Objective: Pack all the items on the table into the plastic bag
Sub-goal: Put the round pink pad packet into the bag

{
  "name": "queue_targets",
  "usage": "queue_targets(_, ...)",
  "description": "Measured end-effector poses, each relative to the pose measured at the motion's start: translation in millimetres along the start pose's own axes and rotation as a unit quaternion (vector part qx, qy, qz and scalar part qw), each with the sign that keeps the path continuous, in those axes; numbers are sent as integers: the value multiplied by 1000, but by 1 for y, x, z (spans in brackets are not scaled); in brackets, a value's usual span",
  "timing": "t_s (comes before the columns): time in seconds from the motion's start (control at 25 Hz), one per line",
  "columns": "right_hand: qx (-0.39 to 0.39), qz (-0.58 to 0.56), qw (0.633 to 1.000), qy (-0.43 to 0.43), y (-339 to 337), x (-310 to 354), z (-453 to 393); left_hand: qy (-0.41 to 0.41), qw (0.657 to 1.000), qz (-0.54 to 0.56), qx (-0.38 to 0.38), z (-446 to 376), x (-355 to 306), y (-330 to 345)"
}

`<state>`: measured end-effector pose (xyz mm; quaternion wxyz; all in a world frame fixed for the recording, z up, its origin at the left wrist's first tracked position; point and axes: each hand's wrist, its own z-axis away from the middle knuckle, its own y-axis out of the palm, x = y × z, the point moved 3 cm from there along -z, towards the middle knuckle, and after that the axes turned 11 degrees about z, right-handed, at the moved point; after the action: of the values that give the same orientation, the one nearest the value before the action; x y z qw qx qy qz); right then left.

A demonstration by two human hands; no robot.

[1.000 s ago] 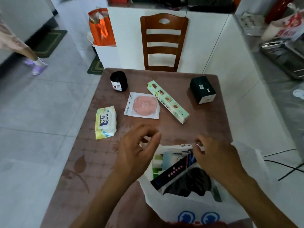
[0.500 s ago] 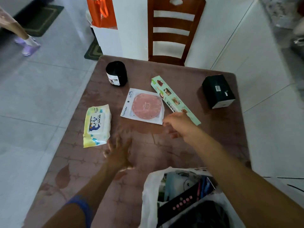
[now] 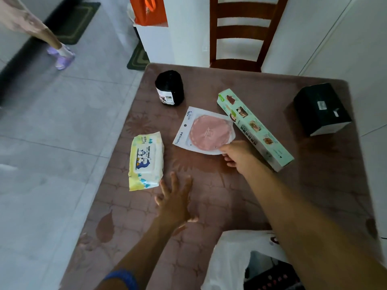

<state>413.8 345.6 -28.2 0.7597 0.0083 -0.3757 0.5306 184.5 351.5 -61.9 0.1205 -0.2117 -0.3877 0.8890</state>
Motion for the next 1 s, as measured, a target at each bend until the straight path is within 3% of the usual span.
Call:
queue_targets(0.2, 13, -74, 987, -143, -52, 19, 107, -9, 1000, 13, 4, 10, -1, -8)
queue_targets(0.28, 52, -95, 978, -177, -96, 16, 171, 21, 997, 74, -13, 28, -13, -30)
queue_targets(0.32, 80, -94, 973, -196, -116, 13, 200, 40, 985, 164, -39, 39, -20, -48)
queue_targets(0.4, 122, -110, 963, -215, -150, 0, 242, 85, 927, 354, -84, 74, -48, -97)
queue_targets(0.48, 145, -174, 949, -220, -171, -10, 265, 198, 865, 457, -63, 109, -90, -142)
queue_targets(0.56, 147, -232, 933, -233, -187, -21, 276, 296, 832, 467, 36, 154, -142, -164)
queue_targets(0.64, 139, -262, 917, -267, -201, -23, 286, 309, 827, 456, 110, 189, -178, -168)
queue_targets(0.72, 137, -285, 899, -301, -212, -29, 296, 283, 816, 491, 117, 213, -196, -159)
queue_targets(0.8, 126, -264, 897, -332, -215, -48, 302, 277, 787, 547, 75, 231, -201, -144)
queue_targets(1.0, -3, -140, 944, -300, -214, -104, 304, 318, 830, 457, -41, 259, -192, -122)
